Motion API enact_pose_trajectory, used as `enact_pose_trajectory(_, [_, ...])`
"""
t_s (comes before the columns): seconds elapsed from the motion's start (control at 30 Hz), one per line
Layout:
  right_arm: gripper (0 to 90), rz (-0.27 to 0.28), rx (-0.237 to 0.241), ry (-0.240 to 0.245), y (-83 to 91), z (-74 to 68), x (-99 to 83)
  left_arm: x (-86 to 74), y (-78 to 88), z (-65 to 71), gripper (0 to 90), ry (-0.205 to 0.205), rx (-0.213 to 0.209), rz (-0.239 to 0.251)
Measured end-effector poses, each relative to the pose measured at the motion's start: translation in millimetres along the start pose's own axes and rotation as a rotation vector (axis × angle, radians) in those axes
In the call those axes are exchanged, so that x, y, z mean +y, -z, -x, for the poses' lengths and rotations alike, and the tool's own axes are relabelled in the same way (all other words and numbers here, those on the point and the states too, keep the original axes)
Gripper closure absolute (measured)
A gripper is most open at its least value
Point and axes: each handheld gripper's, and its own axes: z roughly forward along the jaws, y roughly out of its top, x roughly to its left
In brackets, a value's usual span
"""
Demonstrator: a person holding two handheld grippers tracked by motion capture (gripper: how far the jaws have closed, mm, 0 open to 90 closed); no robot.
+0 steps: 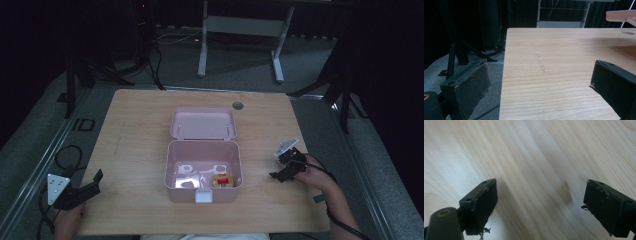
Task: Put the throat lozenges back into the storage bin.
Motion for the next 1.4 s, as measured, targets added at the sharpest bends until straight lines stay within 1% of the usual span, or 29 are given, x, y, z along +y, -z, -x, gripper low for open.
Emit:
enact_pose_trajectory(0.03, [11.7,0.014,-0.006,-0.016,0.2,1.8,-2.9,0.0,0.0,0.0,2.5,0.000,0.000,0.001])
enact_pose_trajectory(0.07, [11.7,0.014,-0.006,-0.016,0.2,1.8,-2.9,0.0,0.0,0.0,2.5,0.000,0.000,0.001])
enact_pose_trajectory(0.1, [11.7,0.040,-0.022,-0.047,0.3,4.9,-8.9,0.0,0.0,0.0,2.5,0.000,0.000,0.000])
enact_pose_trajectory(0.13, [11.7,0.053,-0.028,-0.067,0.0,6.6,-11.8,0.0,0.0,-0.1,2.5,0.000,0.000,0.000])
enact_pose_trajectory(0.17, [11.3,0.064,-0.037,-0.077,-0.4,8.2,-14.8,0.0,0.0,-0.1,2.5,0.000,0.000,0.000])
enact_pose_trajectory(0.37, [11.2,0.155,-0.120,-0.192,1.6,13.7,-30.0,0.0,-0.1,0.0,2.5,0.000,0.001,-0.001])
enact_pose_trajectory(0.4, [11.1,0.169,-0.136,-0.202,1.9,14.0,-32.0,0.0,-0.1,0.0,2.5,0.000,0.001,-0.001])
enact_pose_trajectory(0.43, [11.1,0.177,-0.149,-0.212,1.9,13.7,-33.7,0.1,-0.1,0.0,2.4,0.000,0.001,-0.002])
enact_pose_trajectory(0.47, [11.1,0.177,-0.149,-0.212,1.9,13.7,-33.7,0.1,-0.1,0.0,2.5,0.000,0.001,-0.002])
enact_pose_trajectory(0.5, [11.1,0.190,-0.194,-0.225,2.0,13.2,-36.9,0.0,0.0,0.0,2.5,-0.001,0.001,-0.001])
enact_pose_trajectory(0.53, [11.1,0.198,-0.208,-0.237,2.0,12.8,-38.4,0.0,0.0,0.1,2.5,-0.001,0.002,-0.001])
enact_pose_trajectory(0.57, [11.1,0.200,-0.208,-0.248,1.8,13.0,-39.9,0.0,0.0,0.1,2.5,-0.001,0.002,-0.001])
enact_pose_trajectory(0.63, [11.1,0.204,-0.237,-0.262,1.4,13.3,-42.7,0.1,-0.1,0.1,2.5,0.000,0.002,-0.001])
enact_pose_trajectory(0.7, [11.1,0.200,-0.253,-0.281,0.8,14.4,-44.9,0.1,-0.3,0.1,2.5,-0.001,0.001,-0.003])
enact_pose_trajectory(0.8, [11.1,0.210,-0.253,-0.329,0.1,16.6,-47.4,0.1,-0.1,0.1,2.5,0.000,0.002,-0.001])
enact_pose_trajectory(0.83, [11.1,0.215,-0.271,-0.346,-0.1,17.2,-47.9,0.1,-0.1,0.1,2.5,0.000,0.002,-0.002])
enact_pose_trajectory(0.9, [11.1,0.231,-0.286,-0.373,0.0,17.7,-48.9,0.1,-0.1,0.1,2.5,0.000,0.002,-0.002])
enact_pose_trajectory(0.93, [11.1,0.242,-0.314,-0.385,0.3,17.7,-49.5,0.1,-0.2,0.0,2.5,0.000,0.001,-0.002])
enact_pose_trajectory(1.0, [11.1,0.265,-0.343,-0.417,1.4,18.5,-51.1,0.1,-0.2,0.0,2.5,0.000,0.000,-0.002])
enact_pose_trajectory(1.03, [11.1,0.275,-0.367,-0.435,1.9,18.7,-52.0,0.1,-0.3,0.0,2.5,0.000,0.000,-0.003])
enact_pose_trajectory(1.07, [11.1,0.275,-0.367,-0.435,1.9,18.7,-52.0,0.1,-0.3,0.0,2.5,0.000,0.000,-0.003])
enact_pose_trajectory(1.1, [11.1,0.286,-0.406,-0.475,2.3,19.4,-53.6,0.1,-0.3,0.0,2.5,0.000,0.000,-0.003])
enact_pose_trajectory(1.13, [11.1,0.287,-0.417,-0.497,2.1,19.8,-54.1,0.1,-0.3,0.0,2.5,0.000,0.000,-0.003])
enact_pose_trajectory(1.2, [11.1,0.297,-0.459,-0.519,2.2,19.3,-54.7,0.1,-0.2,0.0,2.5,0.000,0.000,-0.003])
enact_pose_trajectory(1.3, [11.1,0.327,-0.503,-0.560,3.1,18.4,-55.9,0.1,-0.3,0.0,2.5,0.000,-0.001,-0.003])
enact_pose_trajectory(1.4, [11.1,0.352,-0.535,-0.589,3.4,17.4,-58.4,0.2,-0.4,-0.1,2.5,0.000,-0.001,-0.004])
